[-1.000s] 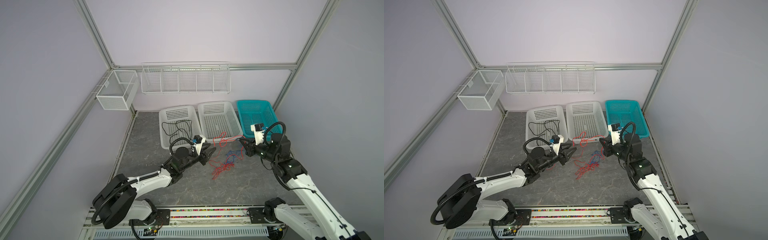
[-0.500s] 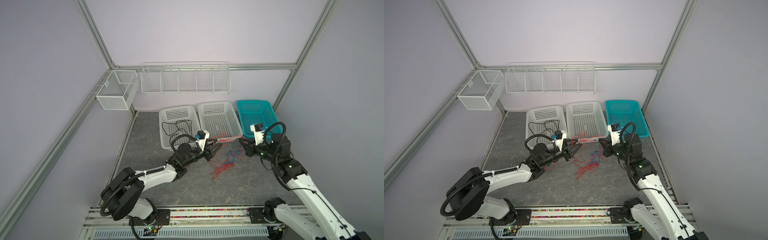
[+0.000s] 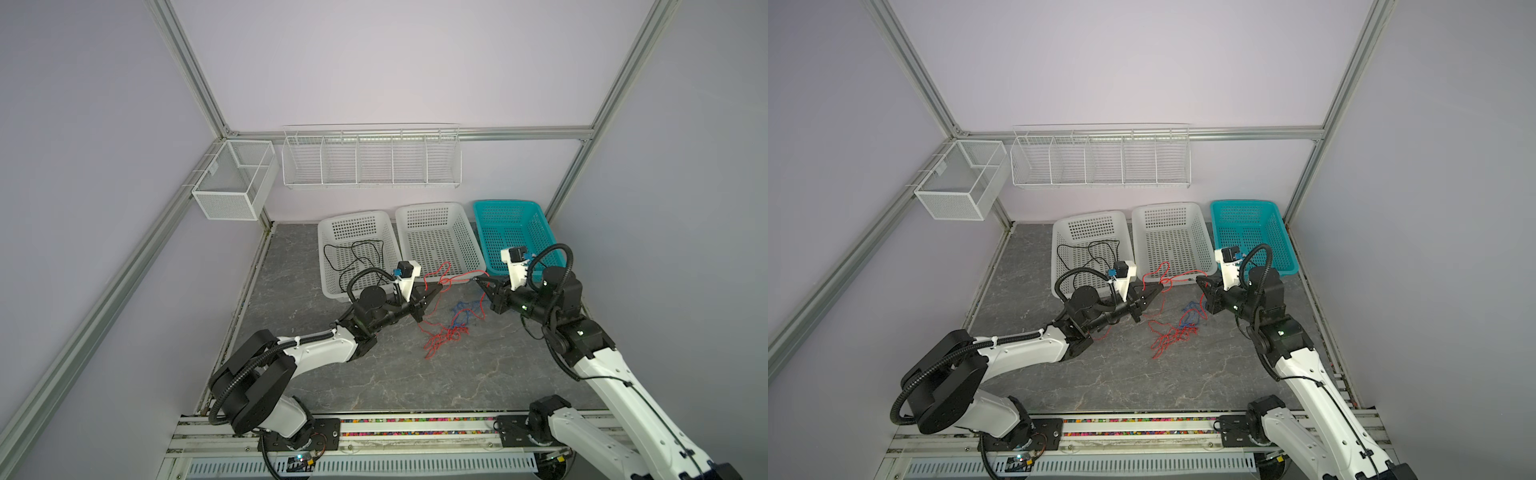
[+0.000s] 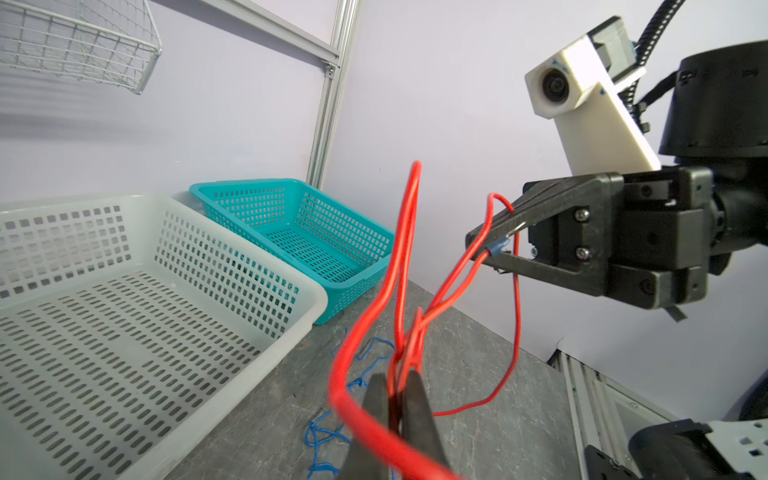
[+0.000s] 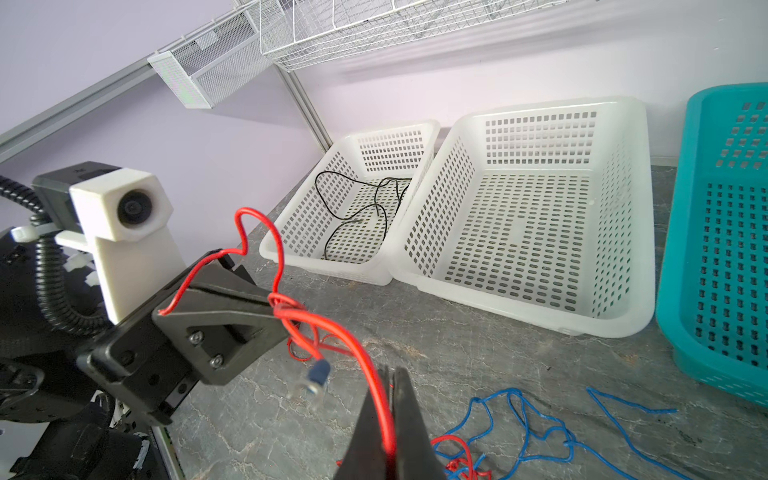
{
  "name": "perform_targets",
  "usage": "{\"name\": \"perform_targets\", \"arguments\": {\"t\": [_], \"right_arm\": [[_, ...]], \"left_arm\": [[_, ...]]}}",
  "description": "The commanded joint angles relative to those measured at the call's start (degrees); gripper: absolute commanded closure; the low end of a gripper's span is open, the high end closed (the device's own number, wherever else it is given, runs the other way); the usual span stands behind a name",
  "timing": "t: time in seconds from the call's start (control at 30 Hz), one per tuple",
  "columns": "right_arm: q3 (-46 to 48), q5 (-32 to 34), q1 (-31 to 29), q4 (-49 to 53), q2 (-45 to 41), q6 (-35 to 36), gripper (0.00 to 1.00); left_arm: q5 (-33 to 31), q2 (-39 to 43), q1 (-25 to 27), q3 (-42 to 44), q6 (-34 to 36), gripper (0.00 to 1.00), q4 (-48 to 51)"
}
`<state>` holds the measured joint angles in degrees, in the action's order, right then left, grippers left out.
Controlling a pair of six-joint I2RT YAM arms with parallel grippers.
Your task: Untangle the cables
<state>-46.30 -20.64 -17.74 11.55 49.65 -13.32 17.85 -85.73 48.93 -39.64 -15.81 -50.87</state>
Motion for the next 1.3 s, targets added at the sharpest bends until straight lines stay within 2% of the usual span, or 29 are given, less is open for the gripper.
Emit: {"name": "perform_targets", "arguments": {"t": [0.0, 0.13, 0.3, 0.57, 0.7, 0.9, 1.07, 1.27], "right_arm": [[-1.0, 1.7, -0.4, -1.4, -1.3, -0.1, 0.94], [-0.6, 9.3, -0.4, 0.4, -1.7, -0.3, 0.94], [-0.1, 24.5, 0.0, 4.7, 1.0, -2.4, 0.94], [3.0, 35.0, 2.4, 4.4, 5.4, -6.6, 0.94], [3.7, 35.8, 3.9, 4.3, 6.7, -7.5, 0.94], [3.8, 35.0, 4.7, 3.4, 8.4, -8.4, 0.94], [3.8, 33.0, 4.8, 2.3, 8.8, -8.2, 0.94], [3.8, 31.3, 4.8, 2.3, 9.0, -7.5, 0.94]], "left_arm": [[0.3, -0.7, 0.3, -2.3, -0.3, 1.0, -0.4], [-1.2, 0.9, 0.3, -1.0, -0.2, 1.0, -0.1], [-4.2, 6.0, 0.3, 1.3, 1.0, 1.0, 1.5], [-14.3, 19.5, 0.3, 4.7, 7.0, 1.0, 13.1], [-22.9, 27.1, 0.0, 6.8, 8.3, 1.0, 18.5], [-28.1, 34.1, -0.1, 7.8, 10.6, 1.0, 23.7], [-28.4, 35.6, -0.2, 5.3, 11.3, 1.0, 27.7], [-25.3, 31.0, -0.2, -7.8, 12.8, 1.0, 37.8]]}}
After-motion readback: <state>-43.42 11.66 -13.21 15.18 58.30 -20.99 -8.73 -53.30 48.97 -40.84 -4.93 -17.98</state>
